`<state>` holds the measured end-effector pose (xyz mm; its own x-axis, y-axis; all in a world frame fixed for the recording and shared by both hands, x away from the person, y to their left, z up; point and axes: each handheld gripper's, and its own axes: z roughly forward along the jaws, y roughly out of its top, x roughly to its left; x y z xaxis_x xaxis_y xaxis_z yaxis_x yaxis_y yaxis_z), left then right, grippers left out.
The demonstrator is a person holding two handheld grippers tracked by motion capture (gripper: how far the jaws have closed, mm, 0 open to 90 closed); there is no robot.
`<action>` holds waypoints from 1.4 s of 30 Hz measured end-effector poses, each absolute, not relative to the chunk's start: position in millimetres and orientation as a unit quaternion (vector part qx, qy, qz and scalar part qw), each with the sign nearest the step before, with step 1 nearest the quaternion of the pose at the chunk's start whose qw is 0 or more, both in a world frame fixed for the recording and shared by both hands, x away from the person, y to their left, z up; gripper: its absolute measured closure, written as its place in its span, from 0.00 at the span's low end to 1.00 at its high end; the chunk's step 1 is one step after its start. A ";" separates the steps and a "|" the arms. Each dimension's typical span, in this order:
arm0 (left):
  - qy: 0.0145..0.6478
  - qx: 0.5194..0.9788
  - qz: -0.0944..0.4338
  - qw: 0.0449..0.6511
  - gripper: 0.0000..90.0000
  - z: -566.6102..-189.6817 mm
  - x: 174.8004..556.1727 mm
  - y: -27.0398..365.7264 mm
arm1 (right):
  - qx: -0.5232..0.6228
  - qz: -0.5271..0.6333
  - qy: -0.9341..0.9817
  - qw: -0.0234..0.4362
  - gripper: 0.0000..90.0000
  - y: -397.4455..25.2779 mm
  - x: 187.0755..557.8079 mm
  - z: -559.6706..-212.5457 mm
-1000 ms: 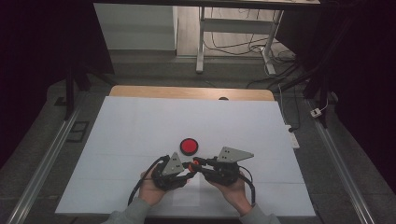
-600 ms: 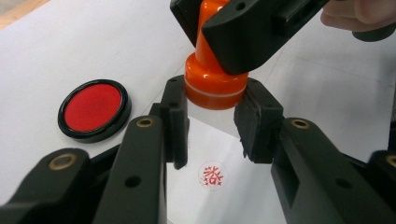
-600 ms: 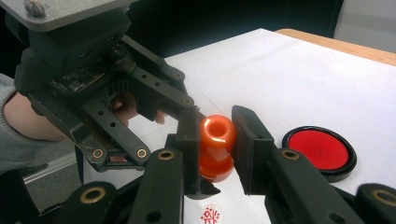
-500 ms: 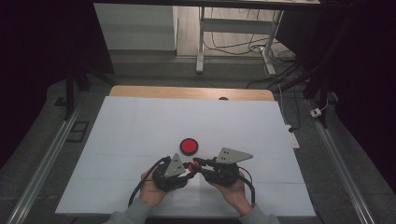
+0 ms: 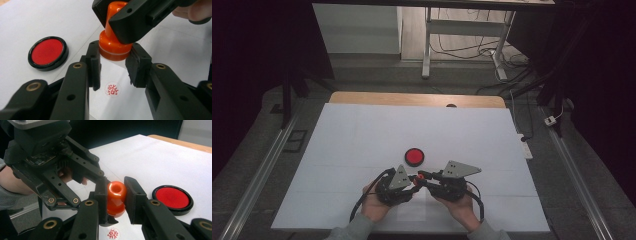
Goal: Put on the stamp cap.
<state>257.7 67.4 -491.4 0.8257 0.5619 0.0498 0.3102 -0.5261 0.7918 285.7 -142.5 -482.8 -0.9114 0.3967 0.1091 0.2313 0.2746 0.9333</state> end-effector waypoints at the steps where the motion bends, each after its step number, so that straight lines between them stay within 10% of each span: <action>1: 0.253 0.859 0.151 0.418 0.73 -491.2 257.9 67.7 | 0.198 0.569 0.795 0.071 0.81 -142.8 285.9 -483.0; 27: 0.254 0.851 0.154 0.433 0.66 -493.3 258.8 69.5 | 0.201 0.572 0.791 0.080 0.81 -142.6 285.2 -480.9; 42: 0.262 0.852 0.147 0.428 0.38 -491.7 260.3 72.4 | 0.200 0.576 0.789 0.084 0.81 -144.5 285.4 -478.0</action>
<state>260.3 72.4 -491.7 0.8199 0.5719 0.0255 0.3208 -0.4959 0.8069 285.4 -144.5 -478.0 -0.9062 0.4114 0.0979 0.2186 0.2575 0.9412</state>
